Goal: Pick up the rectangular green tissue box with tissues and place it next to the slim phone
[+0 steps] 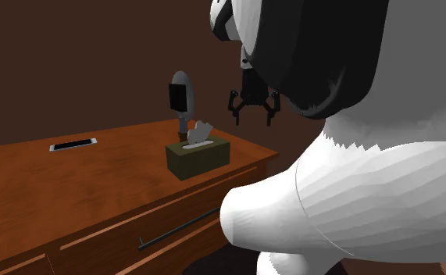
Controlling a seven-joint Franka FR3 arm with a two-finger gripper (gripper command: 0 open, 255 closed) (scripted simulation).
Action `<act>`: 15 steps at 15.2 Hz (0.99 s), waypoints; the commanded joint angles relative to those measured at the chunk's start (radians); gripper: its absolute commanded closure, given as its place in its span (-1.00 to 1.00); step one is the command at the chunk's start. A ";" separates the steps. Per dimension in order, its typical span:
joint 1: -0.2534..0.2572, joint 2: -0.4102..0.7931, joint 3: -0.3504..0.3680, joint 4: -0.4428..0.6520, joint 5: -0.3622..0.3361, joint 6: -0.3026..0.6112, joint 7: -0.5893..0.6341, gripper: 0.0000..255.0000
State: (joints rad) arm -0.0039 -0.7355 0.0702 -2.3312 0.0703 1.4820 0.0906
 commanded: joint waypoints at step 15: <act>0.202 -0.287 0.097 -0.227 0.414 0.285 0.045 -1.00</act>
State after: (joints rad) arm 0.1877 -1.0083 0.1630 -2.5493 0.4632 1.7516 0.1349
